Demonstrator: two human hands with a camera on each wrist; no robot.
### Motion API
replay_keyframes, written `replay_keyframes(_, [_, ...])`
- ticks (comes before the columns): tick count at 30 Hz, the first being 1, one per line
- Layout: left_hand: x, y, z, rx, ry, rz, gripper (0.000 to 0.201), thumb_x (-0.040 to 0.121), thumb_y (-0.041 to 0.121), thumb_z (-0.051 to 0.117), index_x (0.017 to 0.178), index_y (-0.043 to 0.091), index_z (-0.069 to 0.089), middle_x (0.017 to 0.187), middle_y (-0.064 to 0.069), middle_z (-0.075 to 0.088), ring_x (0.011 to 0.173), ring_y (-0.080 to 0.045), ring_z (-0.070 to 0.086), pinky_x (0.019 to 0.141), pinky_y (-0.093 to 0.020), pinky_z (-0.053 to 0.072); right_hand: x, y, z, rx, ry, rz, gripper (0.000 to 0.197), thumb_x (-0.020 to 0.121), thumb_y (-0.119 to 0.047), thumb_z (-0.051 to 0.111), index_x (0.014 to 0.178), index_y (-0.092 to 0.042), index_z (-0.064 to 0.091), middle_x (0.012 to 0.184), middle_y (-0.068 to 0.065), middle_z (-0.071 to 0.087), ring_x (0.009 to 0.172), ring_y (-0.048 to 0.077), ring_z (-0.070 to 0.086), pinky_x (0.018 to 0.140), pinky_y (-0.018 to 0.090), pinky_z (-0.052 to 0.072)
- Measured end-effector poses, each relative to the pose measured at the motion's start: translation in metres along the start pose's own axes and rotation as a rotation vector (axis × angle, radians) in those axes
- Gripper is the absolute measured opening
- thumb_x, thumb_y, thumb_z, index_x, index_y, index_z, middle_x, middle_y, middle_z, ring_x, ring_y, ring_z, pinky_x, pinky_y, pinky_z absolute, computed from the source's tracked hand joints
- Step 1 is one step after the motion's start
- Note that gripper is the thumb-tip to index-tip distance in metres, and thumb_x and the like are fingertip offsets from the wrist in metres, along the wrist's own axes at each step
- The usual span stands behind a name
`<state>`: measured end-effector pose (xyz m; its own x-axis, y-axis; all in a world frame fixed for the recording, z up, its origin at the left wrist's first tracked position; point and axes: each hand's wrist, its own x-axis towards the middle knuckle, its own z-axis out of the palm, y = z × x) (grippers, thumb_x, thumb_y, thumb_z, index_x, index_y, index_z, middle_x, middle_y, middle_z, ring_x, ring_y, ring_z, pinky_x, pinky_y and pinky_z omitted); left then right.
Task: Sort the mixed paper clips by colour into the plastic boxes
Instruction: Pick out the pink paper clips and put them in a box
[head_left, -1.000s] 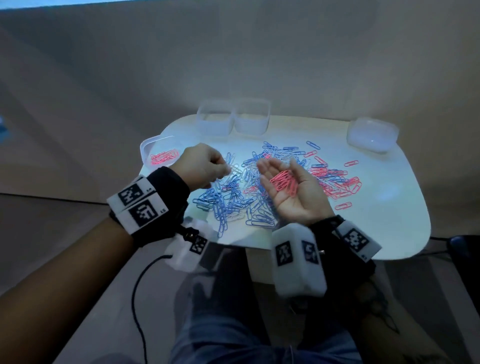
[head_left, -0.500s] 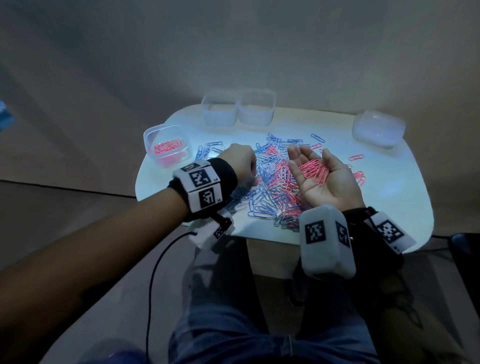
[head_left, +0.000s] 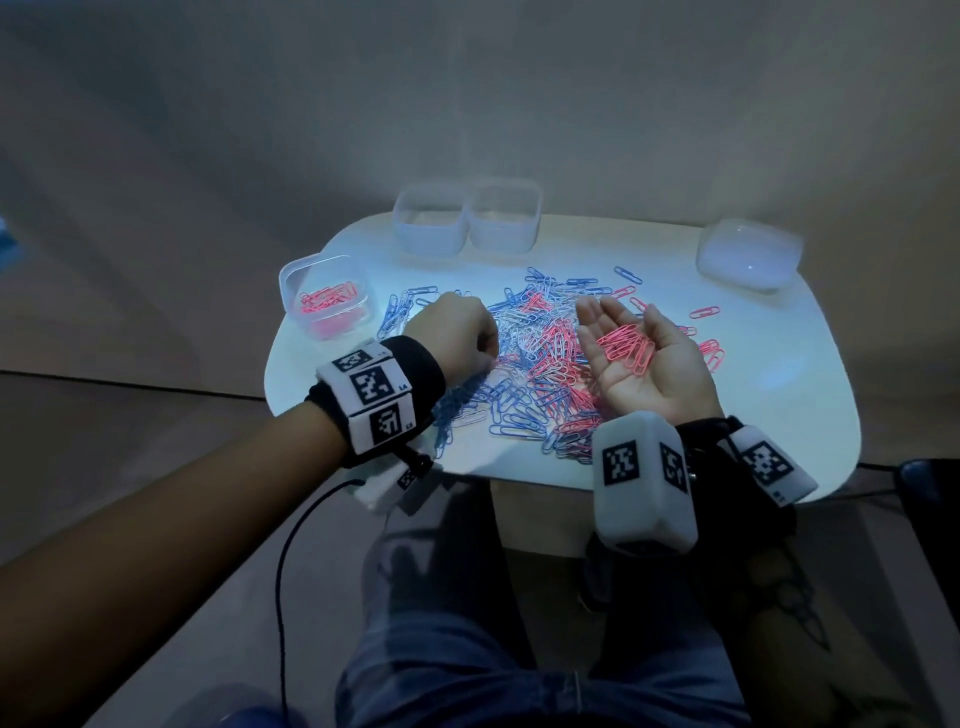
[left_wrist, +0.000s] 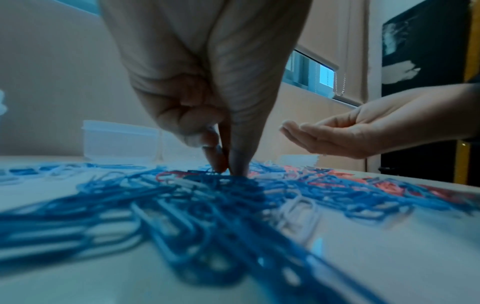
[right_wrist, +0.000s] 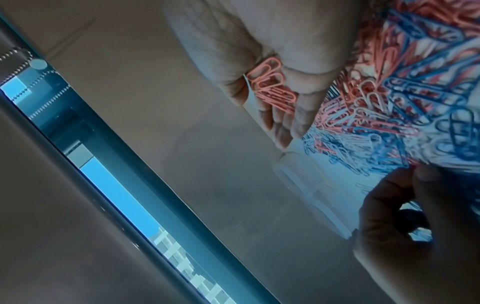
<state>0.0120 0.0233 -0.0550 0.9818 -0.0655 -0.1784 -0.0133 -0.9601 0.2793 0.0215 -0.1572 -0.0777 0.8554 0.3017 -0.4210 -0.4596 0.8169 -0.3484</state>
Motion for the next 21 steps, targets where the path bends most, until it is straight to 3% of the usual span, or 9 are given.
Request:
replay_keyframes(4, [0.001,-0.001,0.003,-0.080,-0.048,-0.018,0.010,0.084,0.011,0.064,0.087,0.003,0.069,0.090,-0.008,0.069,0.076,-0.015,0.054,0.071,-0.023,0.041,-0.001,-0.005,-0.003,-0.005,0.003,-0.030,0.040,0.100,-0.028,0.029,0.086,-0.002,0.056,0.074,0.012,0.072,0.066,0.017,0.072,0.064,0.026,0.057])
replay_keyframes(8, [0.001,-0.006,0.000,-0.247,-0.104,-0.077,0.010,0.084,0.014,0.067,0.087,0.004,0.069,0.070,0.002,0.060,0.057,0.000,0.051,0.055,-0.012,0.038,-0.001,-0.001,-0.002,-0.027,0.012,-0.026,0.039,0.100,-0.028,0.030,0.086,-0.002,0.056,0.080,0.012,0.070,0.068,0.017,0.072,0.066,0.025,0.057])
replay_keyframes(11, [-0.001,-0.009,-0.008,-0.294,-0.057,-0.085,0.012,0.087,0.018,0.065,0.084,0.006,0.065,0.067,0.006,0.055,0.062,-0.007,0.049,0.052,-0.007,0.034,-0.003,0.003,-0.001,-0.051,0.012,-0.015,0.039,0.100,-0.029,0.030,0.087,-0.003,0.057,0.081,0.010,0.070,0.068,0.016,0.072,0.066,0.024,0.057])
replay_keyframes(13, [-0.004,-0.009,-0.011,-0.352,-0.004,-0.116,0.014,0.088,0.020,0.064,0.080,0.008,0.062,0.063,0.009,0.051,0.055,0.000,0.044,0.045,-0.005,0.032,-0.006,0.009,0.001,-0.055,0.002,0.011,0.040,0.100,-0.030,0.030,0.086,-0.004,0.057,0.077,0.010,0.071,0.067,0.015,0.072,0.066,0.024,0.057])
replay_keyframes(16, [-0.010,-0.004,-0.012,-0.518,0.026,-0.152,0.020,0.087,0.023,0.064,0.072,0.010,0.060,0.057,0.002,0.045,0.036,0.000,0.036,0.038,-0.012,0.027,-0.009,0.021,0.005,-0.050,-0.018,0.055,0.040,0.100,-0.030,0.030,0.085,-0.005,0.057,0.075,0.009,0.072,0.066,0.015,0.071,0.064,0.023,0.057])
replay_keyframes(19, [-0.015,0.016,-0.017,-0.581,0.022,-0.093,0.021,0.087,0.023,0.064,0.070,0.012,0.058,0.054,0.000,0.044,0.037,-0.001,0.033,0.044,-0.019,0.028,-0.009,0.030,0.011,-0.052,-0.026,0.073,0.043,0.100,-0.031,0.027,0.085,-0.004,0.056,0.071,0.010,0.070,0.061,0.014,0.070,0.060,0.022,0.056])
replay_keyframes(21, [-0.015,0.032,-0.018,-0.554,-0.018,-0.035,0.022,0.087,0.019,0.064,0.068,0.008,0.058,0.050,-0.011,0.054,0.035,0.000,0.038,0.042,-0.014,0.027,-0.008,0.034,0.015,-0.012,-0.048,0.095,0.045,0.101,-0.032,0.026,0.088,0.000,0.056,0.073,0.012,0.069,0.060,0.016,0.069,0.059,0.024,0.057])
